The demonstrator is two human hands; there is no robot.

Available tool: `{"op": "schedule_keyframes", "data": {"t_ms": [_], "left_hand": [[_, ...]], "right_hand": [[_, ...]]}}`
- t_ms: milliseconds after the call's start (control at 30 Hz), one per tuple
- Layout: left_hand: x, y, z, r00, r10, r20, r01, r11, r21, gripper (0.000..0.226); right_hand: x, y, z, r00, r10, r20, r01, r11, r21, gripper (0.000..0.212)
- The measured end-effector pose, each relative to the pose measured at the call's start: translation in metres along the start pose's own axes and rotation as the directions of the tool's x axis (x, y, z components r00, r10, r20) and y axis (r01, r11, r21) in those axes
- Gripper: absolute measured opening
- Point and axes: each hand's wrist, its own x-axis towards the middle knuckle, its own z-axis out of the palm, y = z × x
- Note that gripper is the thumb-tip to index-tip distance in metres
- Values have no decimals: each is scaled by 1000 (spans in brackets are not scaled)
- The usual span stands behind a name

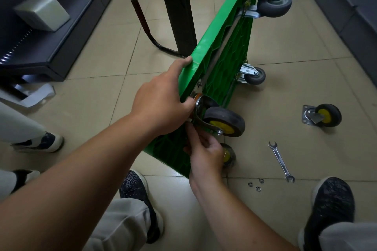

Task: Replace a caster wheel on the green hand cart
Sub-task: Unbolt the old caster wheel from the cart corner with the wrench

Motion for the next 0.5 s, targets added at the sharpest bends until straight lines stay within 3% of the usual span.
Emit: {"op": "schedule_keyframes", "data": {"t_ms": [100,333,500], "left_hand": [[0,0,0,1000,-2,-3,2,1000,5,80],[0,2,-1,1000,0,2,0,1000,8,79],[-1,3,-2,1000,-15,7,15,1000,12,79]], "right_hand": [[3,-3,1,999,31,-19,-32,997,-65,34],[5,2,-5,999,-46,26,47,998,-44,15],[7,0,-8,999,-27,45,27,1000,3,22]]}}
